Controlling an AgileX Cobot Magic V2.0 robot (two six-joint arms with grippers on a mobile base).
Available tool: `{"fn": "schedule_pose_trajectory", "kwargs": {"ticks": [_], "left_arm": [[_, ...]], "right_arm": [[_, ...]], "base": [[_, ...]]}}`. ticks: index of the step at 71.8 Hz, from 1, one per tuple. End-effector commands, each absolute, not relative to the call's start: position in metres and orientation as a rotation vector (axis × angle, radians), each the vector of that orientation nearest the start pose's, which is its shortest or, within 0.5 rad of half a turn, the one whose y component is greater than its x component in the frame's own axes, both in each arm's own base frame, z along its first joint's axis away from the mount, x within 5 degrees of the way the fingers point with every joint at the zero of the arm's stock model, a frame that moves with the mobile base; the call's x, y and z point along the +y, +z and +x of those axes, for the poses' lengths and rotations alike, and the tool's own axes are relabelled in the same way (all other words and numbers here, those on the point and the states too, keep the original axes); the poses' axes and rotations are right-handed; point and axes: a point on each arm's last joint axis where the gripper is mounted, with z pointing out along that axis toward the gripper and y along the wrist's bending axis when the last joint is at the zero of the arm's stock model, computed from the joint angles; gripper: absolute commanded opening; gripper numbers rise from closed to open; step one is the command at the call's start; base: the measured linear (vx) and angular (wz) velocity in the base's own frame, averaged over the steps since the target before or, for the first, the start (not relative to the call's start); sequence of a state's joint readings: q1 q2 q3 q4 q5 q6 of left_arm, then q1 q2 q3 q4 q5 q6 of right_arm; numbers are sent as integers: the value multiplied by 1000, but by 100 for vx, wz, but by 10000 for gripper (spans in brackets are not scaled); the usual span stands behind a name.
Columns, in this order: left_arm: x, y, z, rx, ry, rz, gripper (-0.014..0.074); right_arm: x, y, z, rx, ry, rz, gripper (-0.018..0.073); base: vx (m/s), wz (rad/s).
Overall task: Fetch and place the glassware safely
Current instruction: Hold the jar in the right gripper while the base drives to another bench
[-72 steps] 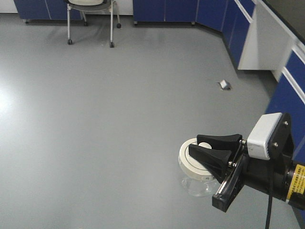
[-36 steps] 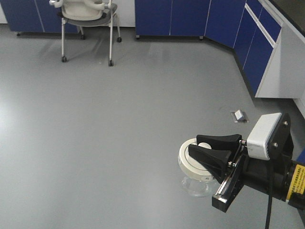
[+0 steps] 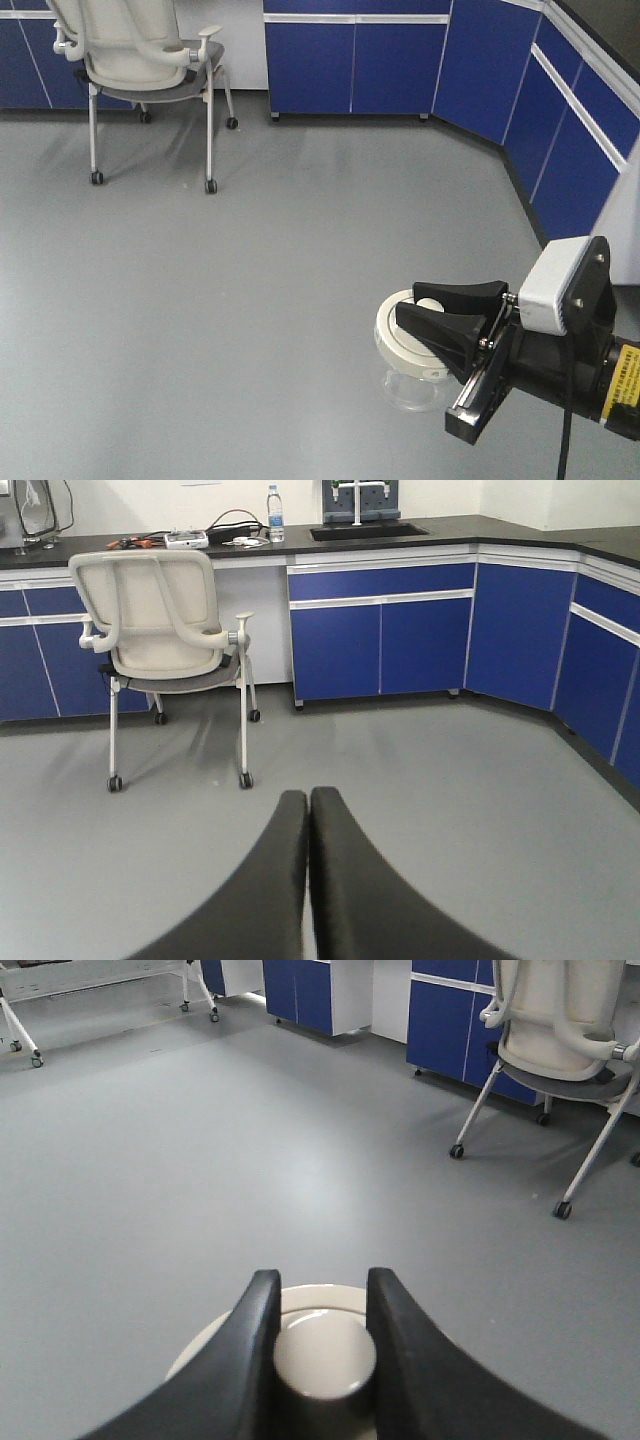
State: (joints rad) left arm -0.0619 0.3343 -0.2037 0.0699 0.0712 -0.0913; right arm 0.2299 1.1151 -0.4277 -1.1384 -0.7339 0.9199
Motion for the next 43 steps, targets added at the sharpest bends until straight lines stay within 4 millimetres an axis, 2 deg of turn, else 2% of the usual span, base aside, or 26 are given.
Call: {"fn": "schedule_pose_trajectory", "kwargs": {"ticks": [1,43], "left_arm": [[-6,267,89,1599,-75,27,-7],[-6,267,89,1599,-75,27,-7]], "right_arm": [[101,272,182,1549,733,-708,-3],[101,272,182,1550,733,-706,-3]], "base": [[75,5],[69,-2]]}}
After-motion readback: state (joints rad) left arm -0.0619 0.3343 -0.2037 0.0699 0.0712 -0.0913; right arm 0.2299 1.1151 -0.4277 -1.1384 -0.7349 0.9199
